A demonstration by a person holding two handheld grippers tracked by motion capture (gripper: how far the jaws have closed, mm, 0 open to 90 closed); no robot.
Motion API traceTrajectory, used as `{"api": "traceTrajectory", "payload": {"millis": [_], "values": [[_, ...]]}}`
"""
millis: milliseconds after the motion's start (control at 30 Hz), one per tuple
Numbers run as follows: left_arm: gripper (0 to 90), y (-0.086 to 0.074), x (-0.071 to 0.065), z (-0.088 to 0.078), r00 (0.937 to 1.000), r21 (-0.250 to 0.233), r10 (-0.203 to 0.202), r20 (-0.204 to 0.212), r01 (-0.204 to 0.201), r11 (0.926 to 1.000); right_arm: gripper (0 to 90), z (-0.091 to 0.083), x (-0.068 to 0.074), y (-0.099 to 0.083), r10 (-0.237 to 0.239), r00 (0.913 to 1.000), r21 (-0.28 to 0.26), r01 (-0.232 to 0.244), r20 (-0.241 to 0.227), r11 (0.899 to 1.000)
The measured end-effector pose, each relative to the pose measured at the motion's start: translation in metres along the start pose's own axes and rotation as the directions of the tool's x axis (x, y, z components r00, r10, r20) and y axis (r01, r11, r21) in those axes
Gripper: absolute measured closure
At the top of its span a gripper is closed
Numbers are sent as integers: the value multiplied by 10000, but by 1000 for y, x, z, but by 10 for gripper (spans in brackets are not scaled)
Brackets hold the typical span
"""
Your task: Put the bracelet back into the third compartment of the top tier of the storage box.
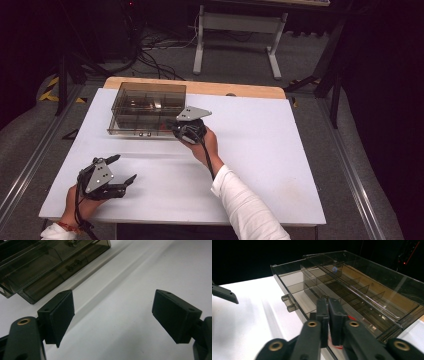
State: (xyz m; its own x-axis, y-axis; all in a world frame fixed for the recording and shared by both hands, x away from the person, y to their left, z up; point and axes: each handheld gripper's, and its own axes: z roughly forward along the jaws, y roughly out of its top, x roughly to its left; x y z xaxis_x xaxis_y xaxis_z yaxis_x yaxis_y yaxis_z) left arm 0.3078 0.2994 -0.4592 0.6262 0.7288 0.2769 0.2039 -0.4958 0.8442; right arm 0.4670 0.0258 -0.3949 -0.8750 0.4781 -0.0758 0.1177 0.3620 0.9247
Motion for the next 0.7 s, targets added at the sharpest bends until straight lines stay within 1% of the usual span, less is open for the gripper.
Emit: {"api": "traceTrajectory", "payload": {"millis": [133, 200, 333, 367, 400, 433, 467, 533, 567, 633, 667, 700], "values": [[192, 0, 0, -1, 10000, -20, 39, -15, -39, 10000, 828, 0, 1, 0, -30, 10000, -42, 30, 48, 10000], [194, 0, 0, 0, 10000, -31, -35, -2, 35, 10000, 828, -1, 1, 1, 42, 10000, -104, -41, 67, 9999], [225, 0, 0, 0, 10000, -19, -36, 29, 36, 10000, 824, -6, 1, 3, 0, 9999, -251, 4, 173, 9997], [268, 0, 1, 0, 10000, -7, -8, 15, 8, 10000, 820, -10, 1, 4, -8, 9997, -343, 16, 238, 9994], [287, 0, 1, 0, 10000, -8, -13, -15, 13, 10000, 815, -11, 1, 5, 11, 9996, -383, 0, 283, 9993], [287, 0, 1, -1, 10000, 7, -59, -39, 59, 10000, 815, -11, 1, 5, 11, 9996, -383, 0, 283, 9993], [308, 0, 2, -1, 10000, 33, -59, 1, 59, 10000, 812, -14, 1, 5, -14, 9993, -430, 31, 373, 9991], [400, -1, 2, -1, 9999, 14, -117, 8, 117, 9999, 809, -20, 1, 7, -200, 9980, -498, 231, 605, 9985], [450, -1, 2, -1, 9999, 30, -123, 9, 123, 9999, 807, -24, 1, 8, -207, 9975, -532, 243, 674, 9983], [523, -1, 3, 0, 9998, 34, -183, 73, 182, 9998, 797, -32, 1, 9, -264, 9961, -629, 317, 840, 9975], [614, -1, 3, 0, 9998, 52, -219, 21, 219, 9997, 783, -41, 0, 10, -367, 9932, -724, 449, 1104, 9964], [614, -1, 3, 0, 9998, 78, -204, 31, 204, 9998, 783, -41, 0, 10, -367, 9932, -724, 449, 1104, 9964]]}}
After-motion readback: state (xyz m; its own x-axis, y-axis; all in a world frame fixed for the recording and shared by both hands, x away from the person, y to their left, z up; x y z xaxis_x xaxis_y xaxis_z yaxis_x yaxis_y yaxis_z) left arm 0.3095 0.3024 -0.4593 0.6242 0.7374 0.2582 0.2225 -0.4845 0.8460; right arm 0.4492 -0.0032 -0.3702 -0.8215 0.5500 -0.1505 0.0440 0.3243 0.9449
